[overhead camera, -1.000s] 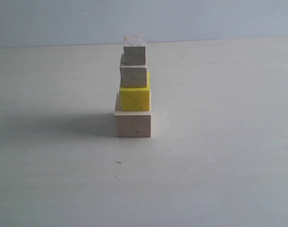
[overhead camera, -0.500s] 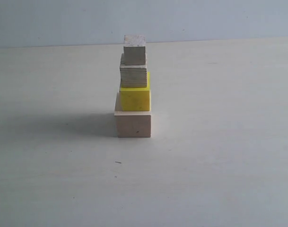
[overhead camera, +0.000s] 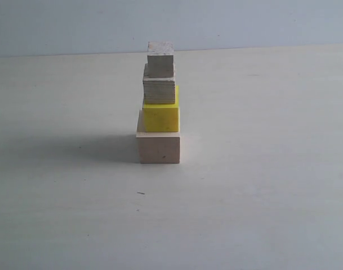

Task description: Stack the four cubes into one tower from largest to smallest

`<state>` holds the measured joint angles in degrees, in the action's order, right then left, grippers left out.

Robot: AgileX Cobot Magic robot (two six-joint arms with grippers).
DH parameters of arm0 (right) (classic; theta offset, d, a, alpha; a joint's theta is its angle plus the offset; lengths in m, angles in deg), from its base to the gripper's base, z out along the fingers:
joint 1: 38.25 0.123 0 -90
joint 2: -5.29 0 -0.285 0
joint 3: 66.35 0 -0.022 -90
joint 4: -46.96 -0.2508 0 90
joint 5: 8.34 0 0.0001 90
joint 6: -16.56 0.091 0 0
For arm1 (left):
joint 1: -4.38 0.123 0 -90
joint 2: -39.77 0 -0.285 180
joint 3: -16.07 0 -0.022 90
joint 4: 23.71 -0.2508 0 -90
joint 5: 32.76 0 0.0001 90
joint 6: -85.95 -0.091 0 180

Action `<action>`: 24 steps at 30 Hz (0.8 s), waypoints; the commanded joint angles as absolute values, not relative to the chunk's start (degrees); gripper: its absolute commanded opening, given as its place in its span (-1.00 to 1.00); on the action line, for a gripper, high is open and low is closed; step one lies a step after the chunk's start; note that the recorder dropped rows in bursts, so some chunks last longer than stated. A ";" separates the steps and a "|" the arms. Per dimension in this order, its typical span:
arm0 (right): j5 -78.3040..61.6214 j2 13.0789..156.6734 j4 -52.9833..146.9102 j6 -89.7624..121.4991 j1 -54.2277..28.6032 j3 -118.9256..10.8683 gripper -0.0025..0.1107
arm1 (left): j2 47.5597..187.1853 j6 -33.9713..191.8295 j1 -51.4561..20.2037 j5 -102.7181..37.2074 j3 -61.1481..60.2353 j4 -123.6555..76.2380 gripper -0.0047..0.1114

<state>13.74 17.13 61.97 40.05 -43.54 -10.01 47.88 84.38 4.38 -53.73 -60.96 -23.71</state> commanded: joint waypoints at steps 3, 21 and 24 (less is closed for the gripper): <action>9.51 17.07 56.96 38.58 -43.89 -6.12 -0.96 | 47.56 84.73 4.47 -53.22 -61.15 -23.71 -0.92; 5.16 13.08 44.08 23.60 -39.04 10.14 -0.96 | 47.56 84.73 4.47 -53.22 -61.15 -23.71 -0.92; 4.82 13.08 45.07 23.60 -38.20 10.87 -0.96 | 47.56 84.73 4.47 -53.22 -61.15 -23.71 -0.92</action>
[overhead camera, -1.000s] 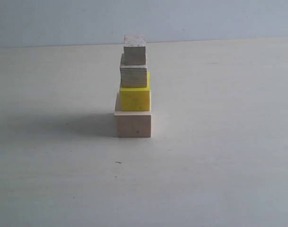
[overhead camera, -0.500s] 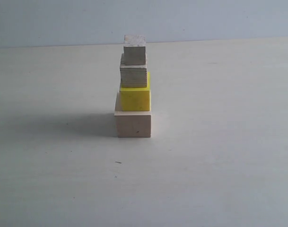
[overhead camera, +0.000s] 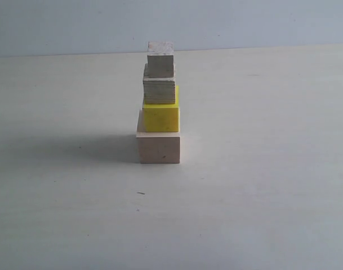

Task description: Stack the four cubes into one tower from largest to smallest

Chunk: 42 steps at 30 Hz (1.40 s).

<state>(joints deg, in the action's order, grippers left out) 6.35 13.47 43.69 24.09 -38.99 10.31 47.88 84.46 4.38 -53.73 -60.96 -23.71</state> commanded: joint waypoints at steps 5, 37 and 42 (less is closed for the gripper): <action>6.17 13.08 47.33 22.63 -37.25 10.87 -0.96 | 47.56 84.73 4.47 -53.22 -61.15 -23.71 -0.92; 10.82 13.08 47.42 19.51 -36.88 10.87 -0.96 | 47.56 84.73 4.47 -53.22 -61.15 -23.71 -0.92; 10.82 13.08 47.42 19.51 -36.88 10.87 -0.96 | 47.56 84.73 4.47 -53.22 -61.15 -23.71 -0.92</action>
